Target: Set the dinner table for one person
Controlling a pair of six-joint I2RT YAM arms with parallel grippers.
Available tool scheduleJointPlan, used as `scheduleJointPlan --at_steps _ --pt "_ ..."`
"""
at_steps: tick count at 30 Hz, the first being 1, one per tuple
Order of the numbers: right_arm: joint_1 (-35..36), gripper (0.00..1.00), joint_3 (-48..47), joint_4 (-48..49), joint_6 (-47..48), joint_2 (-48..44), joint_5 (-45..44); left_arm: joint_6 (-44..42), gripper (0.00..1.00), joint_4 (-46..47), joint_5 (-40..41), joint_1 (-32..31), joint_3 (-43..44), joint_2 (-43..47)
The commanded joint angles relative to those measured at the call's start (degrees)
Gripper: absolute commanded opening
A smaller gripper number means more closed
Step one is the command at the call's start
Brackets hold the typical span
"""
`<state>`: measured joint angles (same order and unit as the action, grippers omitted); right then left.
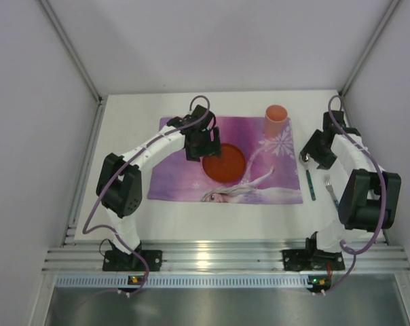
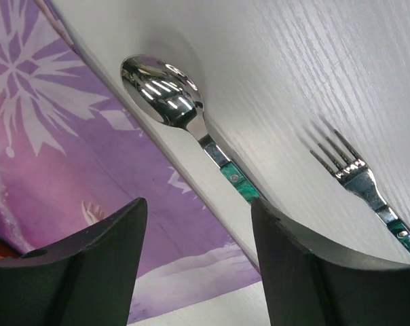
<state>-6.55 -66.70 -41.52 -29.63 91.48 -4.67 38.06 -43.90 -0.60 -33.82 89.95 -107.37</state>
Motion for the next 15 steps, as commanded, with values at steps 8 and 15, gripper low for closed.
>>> scheduleJointPlan --at_steps 8,15 --pt "0.4 0.6 2.7 4.2 2.1 5.6 -4.3 1.0 0.84 -2.7 3.1 -1.9 -0.8 4.8" --pt "0.2 0.42 2.8 6.3 2.4 12.6 -5.4 1.4 0.84 -3.7 4.6 -1.9 -5.0 8.5"
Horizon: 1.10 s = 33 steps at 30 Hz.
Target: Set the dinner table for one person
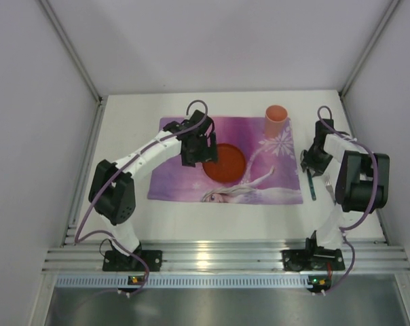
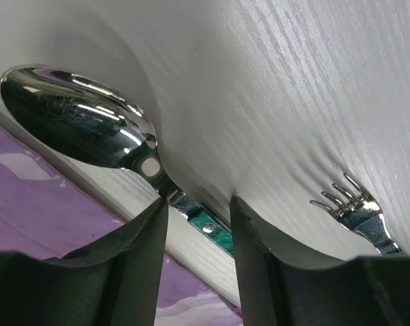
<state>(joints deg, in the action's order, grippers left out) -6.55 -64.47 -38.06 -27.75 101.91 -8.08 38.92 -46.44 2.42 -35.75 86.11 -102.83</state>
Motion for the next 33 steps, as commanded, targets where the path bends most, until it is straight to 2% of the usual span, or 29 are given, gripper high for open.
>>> scheduleJointPlan --at_steps 1,2,4,5,7,8,17,21,22,24,29,33 --pt "0.2 0.4 0.6 2.9 0.5 2.6 -2.0 0.5 0.84 -1.5 1.7 0.0 -1.4 4.1" --pt "0.2 0.33 0.5 3.2 0.4 3.0 -2.2 0.6 0.84 -1.8 1.9 0.0 -1.6 4.4" --pt "0.2 0.26 0.3 3.4 0.3 3.7 -2.0 0.6 0.84 -2.3 2.2 0.0 -1.5 4.6" --pt "0.2 0.15 0.0 3.3 0.5 3.8 -2.1 0.6 0.84 -2.7 2.2 0.0 -1.3 4.7" --pt "0.2 0.08 -0.2 3.1 0.7 3.6 -2.3 0.6 0.84 -3.0 2.2 0.1 -0.9 4.7" --pt "0.2 0.01 -0.7 2.1 0.7 3.3 -3.1 0.6 0.84 -3.1 2.2 0.1 -0.3 4.7" --pt "3.6 0.0 -8.7 -9.7 0.0 -9.0 -8.5 -0.1 0.85 -6.6 3.0 0.0 7.0 3.5" --pt "13.2 0.0 -13.4 -13.3 -1.3 -14.5 -6.3 0.5 0.91 -6.6 4.0 0.1 9.0 3.6" --pt "15.2 0.0 -14.2 -13.7 -1.6 -15.1 -6.3 0.8 0.98 -6.7 4.3 0.0 9.6 3.6" --pt "20.7 0.0 -16.7 -16.3 -2.3 -16.2 -8.9 1.1 0.98 -7.0 4.7 0.1 10.2 3.6" --pt "25.7 0.0 -10.9 -11.5 -3.7 -17.4 -2.7 1.8 0.98 -7.2 5.8 0.1 9.7 5.4" --pt "28.1 0.0 -6.7 -5.1 -3.2 -14.1 -2.2 2.2 0.98 -8.4 6.6 0.1 8.5 6.9"
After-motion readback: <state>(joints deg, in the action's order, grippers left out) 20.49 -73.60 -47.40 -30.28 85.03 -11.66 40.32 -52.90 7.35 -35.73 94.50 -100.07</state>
